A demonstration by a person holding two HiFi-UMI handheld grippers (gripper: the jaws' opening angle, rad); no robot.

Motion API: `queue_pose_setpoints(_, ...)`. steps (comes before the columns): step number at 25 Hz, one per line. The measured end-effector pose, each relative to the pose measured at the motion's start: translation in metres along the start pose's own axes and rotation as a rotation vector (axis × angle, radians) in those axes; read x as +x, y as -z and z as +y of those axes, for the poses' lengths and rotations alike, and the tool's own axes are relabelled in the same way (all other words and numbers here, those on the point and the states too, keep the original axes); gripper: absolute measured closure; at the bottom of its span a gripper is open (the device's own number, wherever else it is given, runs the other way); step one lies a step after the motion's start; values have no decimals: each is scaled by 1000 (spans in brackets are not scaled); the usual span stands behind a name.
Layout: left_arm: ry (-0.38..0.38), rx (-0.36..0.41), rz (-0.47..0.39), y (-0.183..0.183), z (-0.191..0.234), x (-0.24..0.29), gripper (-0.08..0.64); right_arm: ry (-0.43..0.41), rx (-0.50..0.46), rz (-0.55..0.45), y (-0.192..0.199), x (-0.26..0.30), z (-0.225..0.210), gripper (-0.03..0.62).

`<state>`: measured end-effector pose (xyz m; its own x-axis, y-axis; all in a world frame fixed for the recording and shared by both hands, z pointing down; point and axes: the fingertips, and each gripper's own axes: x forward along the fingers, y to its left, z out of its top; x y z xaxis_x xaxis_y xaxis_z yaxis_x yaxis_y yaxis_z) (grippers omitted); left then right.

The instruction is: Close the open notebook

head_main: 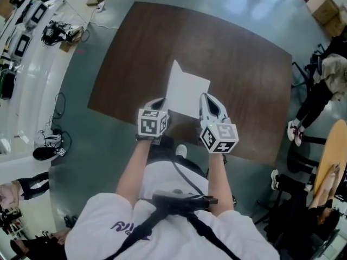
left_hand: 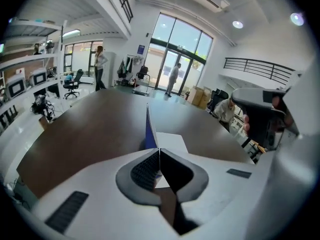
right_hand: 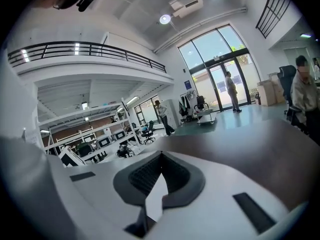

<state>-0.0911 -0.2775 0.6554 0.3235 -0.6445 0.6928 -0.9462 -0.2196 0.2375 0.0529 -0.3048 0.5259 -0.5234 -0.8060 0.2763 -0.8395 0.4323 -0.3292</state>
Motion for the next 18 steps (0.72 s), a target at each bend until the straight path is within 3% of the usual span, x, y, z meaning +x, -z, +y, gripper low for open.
queue_pose_setpoints(11, 154, 107, 72, 13, -88, 37, 541, 115, 57, -13, 9, -37, -50, 591)
queue_pose_setpoints(18, 220, 85, 145, 31, -121, 69, 541, 191, 95, -1, 21, -54, -79, 591)
